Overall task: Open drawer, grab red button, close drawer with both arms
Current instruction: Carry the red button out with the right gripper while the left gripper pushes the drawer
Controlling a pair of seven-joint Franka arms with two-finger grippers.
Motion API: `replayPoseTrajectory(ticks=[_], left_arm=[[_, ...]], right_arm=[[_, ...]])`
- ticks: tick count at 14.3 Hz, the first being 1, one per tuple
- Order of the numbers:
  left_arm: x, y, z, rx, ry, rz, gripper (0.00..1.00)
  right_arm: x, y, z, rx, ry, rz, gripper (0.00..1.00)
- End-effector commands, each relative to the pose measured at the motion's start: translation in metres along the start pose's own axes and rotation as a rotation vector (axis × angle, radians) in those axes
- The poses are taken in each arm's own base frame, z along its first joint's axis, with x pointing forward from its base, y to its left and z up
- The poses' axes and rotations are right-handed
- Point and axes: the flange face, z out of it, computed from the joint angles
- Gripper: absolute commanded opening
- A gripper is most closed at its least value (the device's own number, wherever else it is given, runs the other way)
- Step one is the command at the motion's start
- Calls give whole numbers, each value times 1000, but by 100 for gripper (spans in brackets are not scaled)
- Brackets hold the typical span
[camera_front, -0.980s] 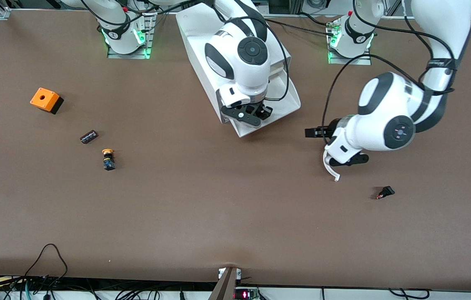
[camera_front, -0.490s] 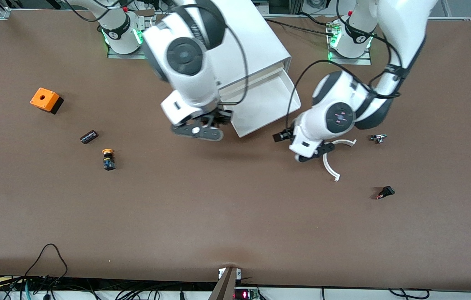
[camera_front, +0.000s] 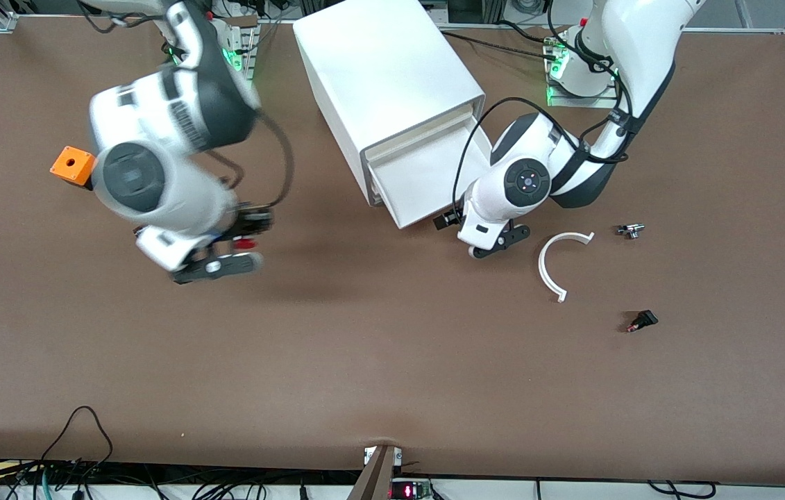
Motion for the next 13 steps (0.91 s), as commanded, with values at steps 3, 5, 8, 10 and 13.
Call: replayPoseTrajectory(ticks=[3,5,8,10,13], left_arm=[[-47,21,13,28,28,7,100],[-60,27,16,33,28,6,100],[-83,35,23,44,28,19,100],[-93,39,24,47,31,4,100],[-118,48,23,39,22,-8,100]], right_arm=[[-10,124,44,-14,-28,-157,0],[-15,184,80,-29,-11,-213,0],[-24,263,130,-37,10,-241,0],[-34,284,157,-24,-6,-240,0],[-59,312,201,-4,-24,-238,0]])
